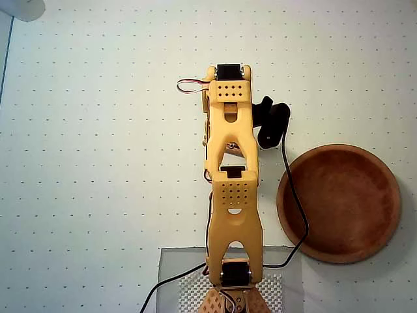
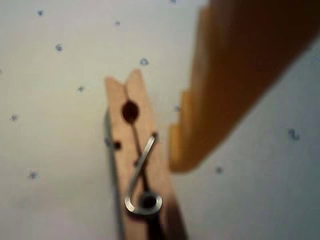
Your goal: Grasp a clothespin and put it in the bowl.
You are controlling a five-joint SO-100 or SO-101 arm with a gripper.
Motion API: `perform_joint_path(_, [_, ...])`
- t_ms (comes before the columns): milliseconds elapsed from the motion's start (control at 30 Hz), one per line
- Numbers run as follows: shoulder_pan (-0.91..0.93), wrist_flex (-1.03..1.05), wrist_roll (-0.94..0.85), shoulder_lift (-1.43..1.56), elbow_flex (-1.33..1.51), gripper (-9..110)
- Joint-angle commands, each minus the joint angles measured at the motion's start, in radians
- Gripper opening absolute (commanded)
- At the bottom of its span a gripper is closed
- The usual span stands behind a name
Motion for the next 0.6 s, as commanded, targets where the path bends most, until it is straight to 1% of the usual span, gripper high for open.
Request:
perform_joint_path(0, [0.006,0.015,-0.017,0.028,-0.017,29])
perform_joint_path(567, [0.052,0.006,-0.018,0.018,-0.018,29])
